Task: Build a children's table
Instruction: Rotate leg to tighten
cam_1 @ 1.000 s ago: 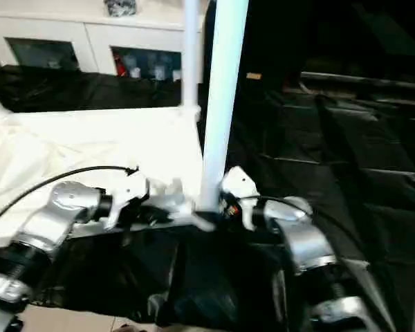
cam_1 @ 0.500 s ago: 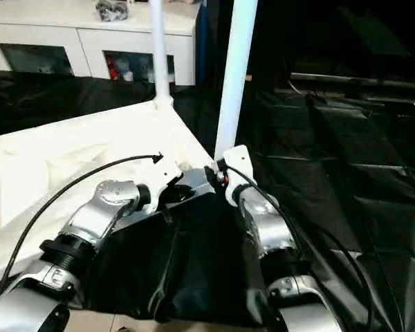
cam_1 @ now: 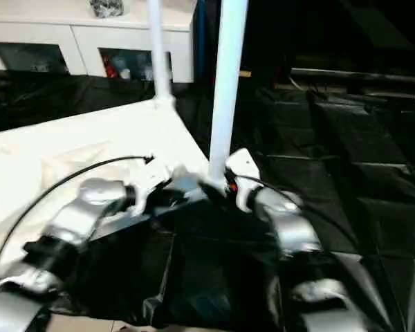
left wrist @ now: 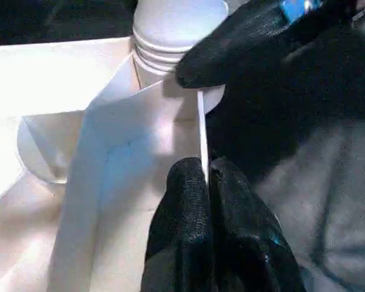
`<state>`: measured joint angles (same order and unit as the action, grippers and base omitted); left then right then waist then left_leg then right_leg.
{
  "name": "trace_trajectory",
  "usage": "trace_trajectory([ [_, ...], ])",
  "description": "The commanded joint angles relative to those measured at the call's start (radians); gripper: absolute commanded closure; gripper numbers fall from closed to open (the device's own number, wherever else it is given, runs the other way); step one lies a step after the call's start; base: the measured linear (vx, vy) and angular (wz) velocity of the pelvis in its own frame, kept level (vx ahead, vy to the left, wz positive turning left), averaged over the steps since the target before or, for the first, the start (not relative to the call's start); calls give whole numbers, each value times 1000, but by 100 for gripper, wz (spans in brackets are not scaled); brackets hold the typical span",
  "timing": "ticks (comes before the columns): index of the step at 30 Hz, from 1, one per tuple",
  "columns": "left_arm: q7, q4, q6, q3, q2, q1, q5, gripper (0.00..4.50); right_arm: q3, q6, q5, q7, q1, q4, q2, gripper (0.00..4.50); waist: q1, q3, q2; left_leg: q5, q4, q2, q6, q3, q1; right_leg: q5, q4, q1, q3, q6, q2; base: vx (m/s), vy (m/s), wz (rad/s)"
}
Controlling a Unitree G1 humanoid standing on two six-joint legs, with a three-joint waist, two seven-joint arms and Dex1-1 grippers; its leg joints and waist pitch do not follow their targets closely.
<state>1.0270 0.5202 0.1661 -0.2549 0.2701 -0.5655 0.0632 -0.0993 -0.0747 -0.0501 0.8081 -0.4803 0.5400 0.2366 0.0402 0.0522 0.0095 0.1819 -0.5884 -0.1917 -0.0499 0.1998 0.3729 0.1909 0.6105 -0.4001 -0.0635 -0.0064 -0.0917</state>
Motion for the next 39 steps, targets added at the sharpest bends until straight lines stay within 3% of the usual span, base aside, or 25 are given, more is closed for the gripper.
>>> trace_trajectory([
  [1, 79, -41, -57, -17, 8, 10, -55, 450, -64, 11, -32, 125, 17, -59, 15, 65, 4, -64, -1, 210, 67, -41, 64, -20, -11, 132, -72, 50, 43, -252, -52, 0, 0, 0],
  [3, 118, -44, -68, -23, 33, 16, -60, 450, -77, 4, -45, 174, 27, -84, 40, 65, 7, -62, 0, 222, 69, -43, 64, -19, -14, 147, -72, 46, 44, -254, -52, 0, 0, 0],
  [10, 207, -49, -82, -21, 86, 16, -78, 450, -127, -12, -37, 282, 58, -139, 95, 134, 17, -59, -1, 254, 73, -45, 32, -18, -18, 207, -75, 42, 46, -239, -54, 0, 0, 0],
  [17, 248, -48, -90, -23, 104, 9, -95, 450, -147, -30, -44, 320, 67, -174, 109, 196, 19, -63, -1, 206, 69, -44, 42, -18, -14, 138, -67, 45, 45, -251, -53, 0, 0, 0],
  [19, 248, -54, -88, -21, 105, 16, -97, 450, -154, -25, -38, 318, 71, -176, 109, 203, 19, -64, -6, 205, 68, -44, 44, -17, -14, 140, -67, 45, 45, -250, -53, 0, 0, 0],
  [25, 234, -46, -90, -19, 106, 23, -91, 450, -162, -34, -38, 322, 84, -194, 106, 203, 20, -62, -8, 207, 68, -43, 45, -17, -15, 180, -70, 44, 46, -239, -55, 0, 0, 0],
  [30, 86, -23, -45, 3, 54, 7, -56, 450, -134, -77, -66, 266, 108, -187, 62, 203, 26, -60, -9, 221, 70, -46, 42, -16, -21, 207, -75, 38, 49, -232, -56, 0, 0, 0],
  [31, 16, -15, -24, 15, 25, -3, -46, 450, -121, -84, -59, 206, 108, -168, 33, 204, 26, -59, -11, 232, 71, -44, 35, -19, -18, 231, -76, 40, 47, -226, -56, 0, 0, 0],
  [33, -48, -12, 3, 17, -8, -10, -32, 450, -97, -81, -37, 94, 93, -117, -16, 237, 24, -54, -9, 270, 74, -44, 14, -18, -25, 305, -87, 31, 49, -214, -59, 0, 0, 0],
  [35, -99, -15, 31, 19, -41, -13, -25, 450, -79, -86, -14, -12, 77, -70, -59, 244, 19, -52, -4, 307, 79, -40, -9, -26, -21, 396, -94, 35, 46, -176, -60, 0, 0, 0],
  [39, -203, -21, 82, 15, -123, -21, -7, 450, -74, -106, 23, -176, 48, -11, -157, 252, 6, -50, -7, 342, 81, -38, -26, -29, -23, 441, -102, 31, 45, -150, -59, 0, 0, 0],
])
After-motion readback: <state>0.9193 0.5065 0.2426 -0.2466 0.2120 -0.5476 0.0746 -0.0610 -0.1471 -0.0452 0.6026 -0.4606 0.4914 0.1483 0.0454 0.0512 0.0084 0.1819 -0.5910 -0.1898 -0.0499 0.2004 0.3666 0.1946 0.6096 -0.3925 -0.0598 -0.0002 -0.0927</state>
